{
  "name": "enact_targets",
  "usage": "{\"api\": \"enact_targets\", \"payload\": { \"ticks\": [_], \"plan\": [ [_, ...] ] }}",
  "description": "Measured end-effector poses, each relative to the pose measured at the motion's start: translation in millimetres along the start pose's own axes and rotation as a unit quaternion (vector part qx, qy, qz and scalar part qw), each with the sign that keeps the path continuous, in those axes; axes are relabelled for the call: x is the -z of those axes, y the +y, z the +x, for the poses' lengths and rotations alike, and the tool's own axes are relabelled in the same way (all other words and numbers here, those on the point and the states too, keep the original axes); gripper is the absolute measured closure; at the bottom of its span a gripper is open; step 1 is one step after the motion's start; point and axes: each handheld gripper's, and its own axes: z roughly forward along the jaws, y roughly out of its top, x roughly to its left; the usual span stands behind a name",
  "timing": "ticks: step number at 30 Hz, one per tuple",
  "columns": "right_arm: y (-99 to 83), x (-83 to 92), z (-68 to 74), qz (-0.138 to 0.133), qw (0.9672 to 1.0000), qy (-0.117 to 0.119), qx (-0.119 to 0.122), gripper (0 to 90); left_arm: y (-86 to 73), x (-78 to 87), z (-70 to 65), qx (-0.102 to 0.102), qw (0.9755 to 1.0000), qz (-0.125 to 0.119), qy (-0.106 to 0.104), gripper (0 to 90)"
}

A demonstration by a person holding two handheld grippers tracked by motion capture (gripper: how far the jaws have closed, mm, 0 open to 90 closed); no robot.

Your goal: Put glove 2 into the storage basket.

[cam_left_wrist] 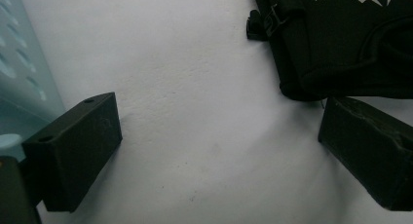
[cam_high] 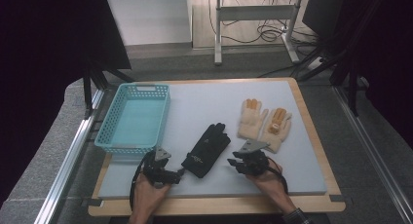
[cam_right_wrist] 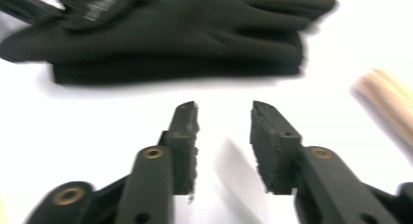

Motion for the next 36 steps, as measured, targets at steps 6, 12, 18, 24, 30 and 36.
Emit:
{"api": "enact_targets", "payload": {
  "ticks": [6,12,18,24,30,36],
  "plan": [
    [-20.0,17.9,-22.5,0.004,0.9992,-0.037,-0.016,46.5,0.1,-0.1,0.2,0.001,1.0000,0.001,-0.001,2.1],
    [-39.9,29.8,-43.4,0.007,0.9962,-0.069,-0.053,33.1,0.1,-0.1,0.3,0.002,1.0000,0.001,-0.001,2.1],
    [-43.8,28.8,-48.9,0.019,0.9947,-0.078,-0.065,25.9,0.1,-0.1,0.3,0.003,1.0000,0.001,-0.001,2.1],
    [-44.3,28.1,-48.7,0.019,0.9939,-0.084,-0.068,23.0,0.2,0.2,0.3,0.003,1.0000,0.001,-0.001,2.4],
    [-44.5,28.0,-48.6,0.019,0.9938,-0.085,-0.069,22.7,0.9,1.4,-0.2,0.007,1.0000,0.001,0.003,3.9],
    [-44.6,28.1,-48.7,0.018,0.9938,-0.085,-0.069,22.7,11.6,14.5,-7.2,0.000,1.0000,-0.005,-0.001,6.1]
  ]
}}
